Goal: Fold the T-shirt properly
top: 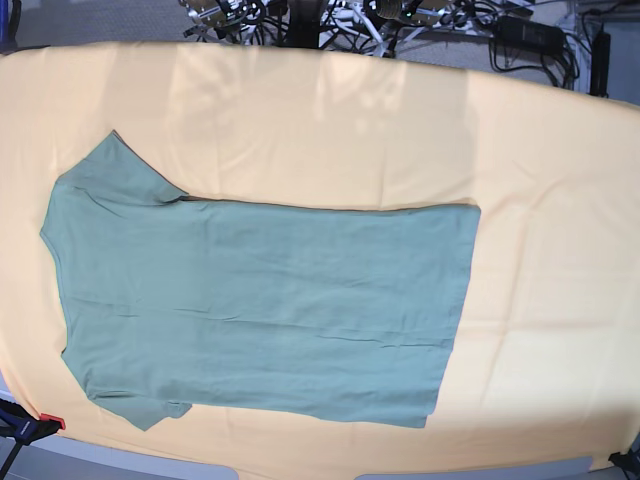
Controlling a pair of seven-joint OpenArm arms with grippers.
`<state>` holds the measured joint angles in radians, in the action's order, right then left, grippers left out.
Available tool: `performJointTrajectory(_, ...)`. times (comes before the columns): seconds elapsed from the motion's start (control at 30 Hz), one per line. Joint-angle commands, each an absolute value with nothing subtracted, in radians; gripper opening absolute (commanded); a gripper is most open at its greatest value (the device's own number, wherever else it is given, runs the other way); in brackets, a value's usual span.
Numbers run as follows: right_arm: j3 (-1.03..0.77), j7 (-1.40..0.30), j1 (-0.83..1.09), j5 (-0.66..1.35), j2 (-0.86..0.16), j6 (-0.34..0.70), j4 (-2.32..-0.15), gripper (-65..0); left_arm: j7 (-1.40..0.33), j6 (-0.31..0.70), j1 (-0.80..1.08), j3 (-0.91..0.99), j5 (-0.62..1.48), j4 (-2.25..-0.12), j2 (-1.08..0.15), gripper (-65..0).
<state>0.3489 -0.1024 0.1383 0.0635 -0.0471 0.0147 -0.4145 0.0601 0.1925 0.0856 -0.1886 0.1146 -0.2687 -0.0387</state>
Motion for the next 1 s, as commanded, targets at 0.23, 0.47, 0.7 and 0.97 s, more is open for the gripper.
performJointTrajectory(0.23,0.347,-0.11,0.14,0.069,-0.047,0.074,-0.424,-65.0,0.013,0.202,0.083,-0.19,0.112,-0.299,-0.039,-65.0)
performJointTrajectory(0.47,0.347,-0.117,0.14,0.043,-0.047,0.098,-0.424,-65.0,0.006,0.202,0.083,-0.19,0.112,-0.303,-0.039,-65.0)
performJointTrajectory(0.7,0.347,-0.117,0.141,-0.001,-0.047,0.098,-0.426,-65.0,0.005,0.202,0.083,-0.19,0.112,-0.303,-0.039,-65.0)
performJointTrajectory(0.97,0.347,-0.118,0.141,-0.001,-0.047,0.098,-0.426,-65.0,0.002,0.202,0.083,-0.19,0.112,-0.303,-0.039,-65.0)
